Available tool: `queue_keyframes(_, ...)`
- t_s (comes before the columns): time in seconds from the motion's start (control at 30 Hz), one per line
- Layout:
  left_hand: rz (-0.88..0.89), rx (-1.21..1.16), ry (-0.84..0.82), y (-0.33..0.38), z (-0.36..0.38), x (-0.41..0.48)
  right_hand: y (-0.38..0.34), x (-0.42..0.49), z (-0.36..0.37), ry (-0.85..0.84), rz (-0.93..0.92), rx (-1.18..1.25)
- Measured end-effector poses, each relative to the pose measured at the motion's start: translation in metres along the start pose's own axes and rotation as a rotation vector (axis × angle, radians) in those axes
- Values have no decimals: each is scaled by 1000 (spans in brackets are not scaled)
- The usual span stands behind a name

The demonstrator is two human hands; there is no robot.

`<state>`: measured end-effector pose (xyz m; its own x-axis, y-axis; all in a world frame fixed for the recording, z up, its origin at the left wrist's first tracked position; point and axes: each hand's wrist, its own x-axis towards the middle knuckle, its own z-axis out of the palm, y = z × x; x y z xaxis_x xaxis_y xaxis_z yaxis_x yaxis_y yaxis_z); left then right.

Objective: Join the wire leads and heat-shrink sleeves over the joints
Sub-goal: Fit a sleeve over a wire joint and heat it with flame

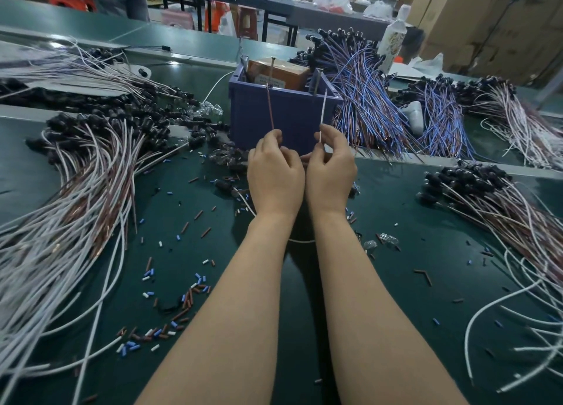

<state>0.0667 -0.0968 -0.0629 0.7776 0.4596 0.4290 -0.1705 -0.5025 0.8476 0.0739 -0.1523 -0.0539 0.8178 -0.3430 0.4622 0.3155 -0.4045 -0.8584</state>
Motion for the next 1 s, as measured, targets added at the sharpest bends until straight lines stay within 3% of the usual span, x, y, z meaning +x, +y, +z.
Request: queue_keyframes(1.0, 9, -12, -59, 0, 1, 3, 0, 1, -2, -75, 2, -5)
